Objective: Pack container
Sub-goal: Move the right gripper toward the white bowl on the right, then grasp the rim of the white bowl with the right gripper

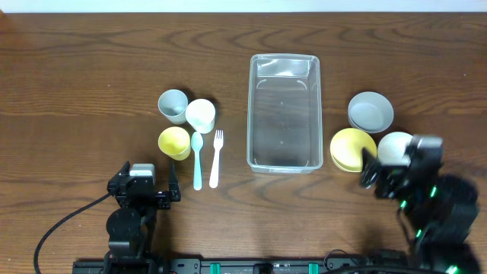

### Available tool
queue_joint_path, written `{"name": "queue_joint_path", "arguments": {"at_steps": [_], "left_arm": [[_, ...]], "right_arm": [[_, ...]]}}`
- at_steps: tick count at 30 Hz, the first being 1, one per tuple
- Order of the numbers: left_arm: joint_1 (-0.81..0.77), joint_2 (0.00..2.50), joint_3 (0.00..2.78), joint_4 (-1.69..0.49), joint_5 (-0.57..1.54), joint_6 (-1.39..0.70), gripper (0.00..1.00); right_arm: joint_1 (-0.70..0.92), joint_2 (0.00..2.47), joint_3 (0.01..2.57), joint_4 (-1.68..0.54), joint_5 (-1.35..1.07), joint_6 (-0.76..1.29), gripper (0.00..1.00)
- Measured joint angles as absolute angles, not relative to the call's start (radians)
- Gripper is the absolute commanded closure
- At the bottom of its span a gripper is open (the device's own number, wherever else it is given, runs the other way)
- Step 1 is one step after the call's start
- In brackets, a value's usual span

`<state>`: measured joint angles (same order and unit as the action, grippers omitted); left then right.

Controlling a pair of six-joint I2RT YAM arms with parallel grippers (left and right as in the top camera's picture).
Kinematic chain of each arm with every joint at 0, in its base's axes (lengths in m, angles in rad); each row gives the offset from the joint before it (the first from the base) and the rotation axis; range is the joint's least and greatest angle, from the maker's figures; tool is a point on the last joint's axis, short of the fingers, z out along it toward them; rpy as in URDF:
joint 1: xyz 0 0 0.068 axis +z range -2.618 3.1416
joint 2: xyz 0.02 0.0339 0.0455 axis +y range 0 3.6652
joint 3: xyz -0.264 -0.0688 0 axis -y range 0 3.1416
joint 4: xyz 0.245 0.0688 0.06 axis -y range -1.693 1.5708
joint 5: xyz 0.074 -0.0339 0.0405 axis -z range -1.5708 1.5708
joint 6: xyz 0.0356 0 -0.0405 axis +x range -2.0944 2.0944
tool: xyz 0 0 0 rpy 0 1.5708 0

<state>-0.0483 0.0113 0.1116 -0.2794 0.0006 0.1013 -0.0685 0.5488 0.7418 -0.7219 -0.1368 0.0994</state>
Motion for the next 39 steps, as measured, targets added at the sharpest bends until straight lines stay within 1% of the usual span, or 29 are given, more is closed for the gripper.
{"name": "queue_joint_path", "arguments": {"at_steps": [5, 7, 10, 18, 22, 26, 30, 32, 34, 37, 39], "left_arm": [[-0.048, 0.011, 0.112, -0.278, 0.001, 0.101, 0.02], [-0.048, 0.011, 0.112, -0.278, 0.001, 0.101, 0.02], [-0.048, 0.011, 0.112, -0.278, 0.001, 0.101, 0.02], [-0.048, 0.011, 0.112, -0.278, 0.001, 0.101, 0.02], [-0.048, 0.011, 0.112, -0.278, 0.001, 0.101, 0.02], [-0.048, 0.011, 0.112, -0.278, 0.001, 0.101, 0.02], [-0.048, 0.011, 0.112, -0.278, 0.001, 0.101, 0.02], [-0.048, 0.011, 0.112, -0.277, 0.001, 0.101, 0.02], [-0.048, 0.011, 0.112, -0.277, 0.001, 0.101, 0.02], [-0.048, 0.011, 0.112, -0.278, 0.001, 0.101, 0.02], [-0.048, 0.011, 0.112, -0.277, 0.001, 0.101, 0.02]], "right_arm": [[-0.090, 0.936, 1.127, -0.965, 0.037, 0.087, 0.01], [-0.126, 1.061, 1.233, -1.006, 0.069, 0.086, 0.01], [-0.197, 1.215, 1.327, -1.056, 0.076, 0.086, 0.01], [-0.357, 1.485, 1.333, -1.145, 0.023, 0.131, 0.01], [-0.446, 1.563, 1.308, -1.150, 0.024, 0.182, 0.03], [-0.521, 1.589, 1.240, -1.097, 0.028, 0.234, 0.09], [-0.553, 1.597, 1.106, -0.968, 0.013, 0.277, 0.13], [-0.551, 1.598, 1.055, -0.916, 0.005, 0.293, 0.16], [-0.548, 1.600, 1.000, -0.859, -0.005, 0.310, 0.23], [-0.536, 1.600, 0.933, -0.791, -0.010, 0.331, 0.40], [-0.530, 1.600, 0.906, -0.778, -0.010, 0.343, 0.56]]}}
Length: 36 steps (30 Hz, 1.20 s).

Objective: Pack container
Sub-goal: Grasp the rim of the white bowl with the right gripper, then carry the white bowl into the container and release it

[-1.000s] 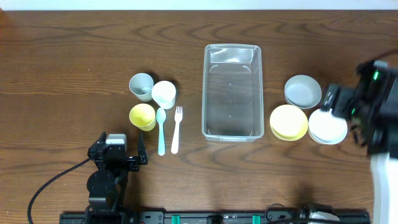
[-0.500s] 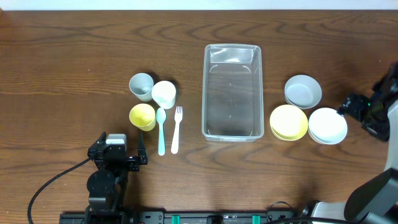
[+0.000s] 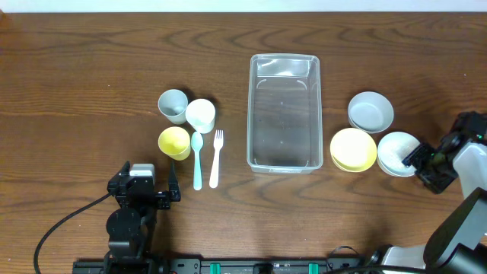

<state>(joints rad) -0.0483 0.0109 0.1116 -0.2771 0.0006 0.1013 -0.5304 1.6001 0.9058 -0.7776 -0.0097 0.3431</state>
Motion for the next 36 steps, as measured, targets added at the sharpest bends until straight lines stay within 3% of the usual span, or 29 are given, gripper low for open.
{"name": "queue_joint_path", "arguments": {"at_steps": [5, 6, 16, 24, 30, 36], "left_arm": [[-0.048, 0.011, 0.112, -0.277, 0.001, 0.101, 0.02], [-0.048, 0.011, 0.112, -0.277, 0.001, 0.101, 0.02], [-0.048, 0.011, 0.112, -0.277, 0.001, 0.101, 0.02], [-0.048, 0.011, 0.112, -0.278, 0.001, 0.101, 0.02], [-0.048, 0.010, 0.112, -0.278, 0.001, 0.101, 0.02], [-0.048, 0.010, 0.112, -0.277, 0.001, 0.101, 0.02]], "right_arm": [[-0.531, 1.600, 0.893, -0.800, 0.022, 0.388, 0.98], [-0.531, 1.599, 0.894, -0.814, 0.025, 0.400, 0.99], [-0.519, 1.358, 1.077, -1.003, 0.011, 0.429, 0.99], [-0.167, 1.192, 1.264, -0.978, -0.139, 0.438, 0.98], [0.156, 1.402, 1.335, -0.815, -0.177, 0.450, 0.98], [0.272, 1.797, 1.592, -0.797, -0.187, 0.457, 0.99]]}}
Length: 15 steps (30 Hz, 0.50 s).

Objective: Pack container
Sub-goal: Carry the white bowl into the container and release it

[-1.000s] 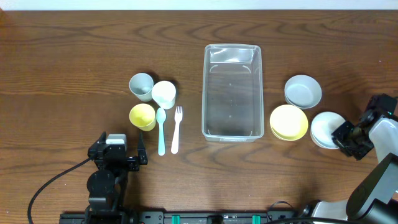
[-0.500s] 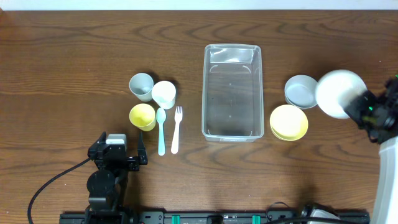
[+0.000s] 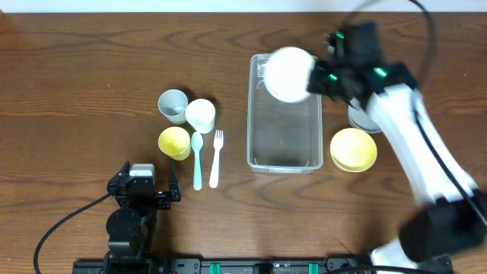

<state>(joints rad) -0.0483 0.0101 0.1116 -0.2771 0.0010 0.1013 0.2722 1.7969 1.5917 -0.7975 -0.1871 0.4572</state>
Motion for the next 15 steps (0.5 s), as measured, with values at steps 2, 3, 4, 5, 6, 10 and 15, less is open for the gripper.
{"name": "queue_joint_path", "arguments": {"at_steps": [2, 3, 4, 5, 6, 10, 15], "left_arm": [[-0.048, 0.010, 0.112, -0.278, 0.001, 0.101, 0.02], [-0.048, 0.010, 0.112, -0.277, 0.001, 0.101, 0.02], [-0.048, 0.010, 0.112, -0.277, 0.001, 0.101, 0.02], [-0.048, 0.010, 0.112, -0.277, 0.001, 0.101, 0.02], [-0.048, 0.010, 0.112, -0.277, 0.001, 0.101, 0.02], [-0.048, 0.010, 0.112, -0.277, 0.001, 0.101, 0.02], [-0.048, 0.010, 0.112, -0.277, 0.001, 0.101, 0.02]], "right_arm": [[0.277, 1.884, 1.657, -0.817, -0.182, 0.459, 0.99], [0.279, 1.930, 1.691, -0.829, -0.172, 0.460, 0.99], [0.279, 1.974, 1.721, -0.841, -0.162, 0.460, 0.99], [0.279, 2.008, 1.742, -0.851, -0.153, 0.461, 0.99], [0.279, 2.030, 1.752, -0.855, -0.147, 0.461, 0.99], [0.279, 2.096, 1.761, -0.865, -0.130, 0.464, 0.99], [0.279, 2.137, 1.766, -0.867, -0.107, 0.471, 0.52]]}}
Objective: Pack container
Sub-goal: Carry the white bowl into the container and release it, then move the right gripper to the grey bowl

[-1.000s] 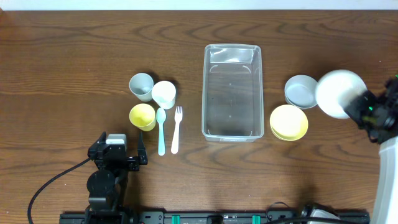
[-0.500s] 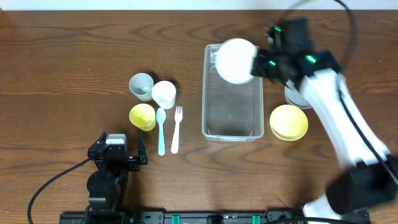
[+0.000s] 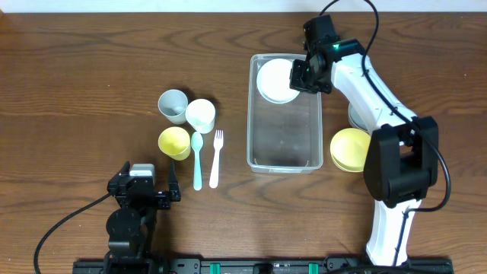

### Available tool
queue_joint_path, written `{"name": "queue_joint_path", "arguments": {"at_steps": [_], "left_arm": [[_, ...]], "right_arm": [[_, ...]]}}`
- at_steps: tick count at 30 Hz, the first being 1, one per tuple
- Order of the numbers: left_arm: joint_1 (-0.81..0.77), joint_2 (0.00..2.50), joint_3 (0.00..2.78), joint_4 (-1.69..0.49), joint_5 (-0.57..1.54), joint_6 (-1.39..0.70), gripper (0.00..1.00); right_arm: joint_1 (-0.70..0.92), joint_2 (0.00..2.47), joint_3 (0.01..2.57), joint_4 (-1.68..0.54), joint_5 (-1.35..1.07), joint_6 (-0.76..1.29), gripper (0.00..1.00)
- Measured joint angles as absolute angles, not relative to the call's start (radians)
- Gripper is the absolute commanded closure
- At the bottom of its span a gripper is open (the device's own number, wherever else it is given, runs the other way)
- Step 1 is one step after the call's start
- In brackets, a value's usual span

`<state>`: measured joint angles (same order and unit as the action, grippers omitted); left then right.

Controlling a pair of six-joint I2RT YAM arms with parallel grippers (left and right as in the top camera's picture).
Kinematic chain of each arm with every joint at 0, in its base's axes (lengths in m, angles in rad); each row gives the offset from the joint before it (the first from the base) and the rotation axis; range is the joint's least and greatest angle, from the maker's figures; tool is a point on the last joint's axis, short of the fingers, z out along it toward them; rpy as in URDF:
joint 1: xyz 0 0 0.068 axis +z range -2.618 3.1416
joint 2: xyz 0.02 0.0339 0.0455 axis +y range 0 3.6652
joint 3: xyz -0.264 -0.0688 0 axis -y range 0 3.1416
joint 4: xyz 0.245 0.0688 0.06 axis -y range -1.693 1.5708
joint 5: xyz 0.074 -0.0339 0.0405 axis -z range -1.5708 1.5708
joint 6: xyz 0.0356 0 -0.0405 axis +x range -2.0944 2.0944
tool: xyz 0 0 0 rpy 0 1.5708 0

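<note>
A clear plastic container (image 3: 283, 144) lies in the middle of the table, long side running away from me. A white bowl (image 3: 275, 81) sits low in its far end. My right gripper (image 3: 303, 76) is at the bowl's right rim and looks shut on it, the arm reaching in from the right. A yellow bowl (image 3: 351, 149) rests right of the container. A grey bowl (image 3: 355, 116) behind it is mostly hidden by the arm. My left gripper (image 3: 172, 186) sits at the near left edge, away from everything; its jaw state does not show.
Left of the container stand a grey cup (image 3: 173, 105), a white cup (image 3: 201, 114) and a yellow cup (image 3: 174, 141). A pale blue spoon (image 3: 197, 158) and a white fork (image 3: 216, 156) lie side by side between the cups and the container.
The white bowl was held higher over the container's far end; now it is down inside that end. My right gripper is still at its rim. The left arm has not moved.
My right gripper first hovered near the white bowl at the table's right side. Then it was at the bowl's right rim there. Later it held the bowl above the container's far end, and now the bowl sits inside it. The left arm stayed still throughout.
</note>
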<state>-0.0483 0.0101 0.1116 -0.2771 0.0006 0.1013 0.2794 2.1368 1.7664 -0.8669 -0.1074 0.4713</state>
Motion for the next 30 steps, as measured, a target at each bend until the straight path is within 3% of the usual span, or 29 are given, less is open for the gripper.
{"name": "queue_joint_path", "arguments": {"at_steps": [9, 15, 22, 30], "left_arm": [[-0.048, 0.010, 0.112, -0.277, 0.001, 0.101, 0.02], [-0.048, 0.010, 0.112, -0.277, 0.001, 0.101, 0.02], [-0.048, 0.010, 0.112, -0.277, 0.001, 0.101, 0.02], [-0.048, 0.010, 0.112, -0.277, 0.001, 0.101, 0.02]], "right_arm": [[0.279, 2.122, 1.818, -0.889, -0.136, 0.424, 0.47], [0.238, 1.909, 1.841, -1.075, -0.151, 0.392, 0.45], [0.074, 1.672, 1.870, -1.316, -0.009, 0.377, 0.38], [-0.089, 1.715, 1.615, -1.115, 0.052, 0.373, 0.41]]}}
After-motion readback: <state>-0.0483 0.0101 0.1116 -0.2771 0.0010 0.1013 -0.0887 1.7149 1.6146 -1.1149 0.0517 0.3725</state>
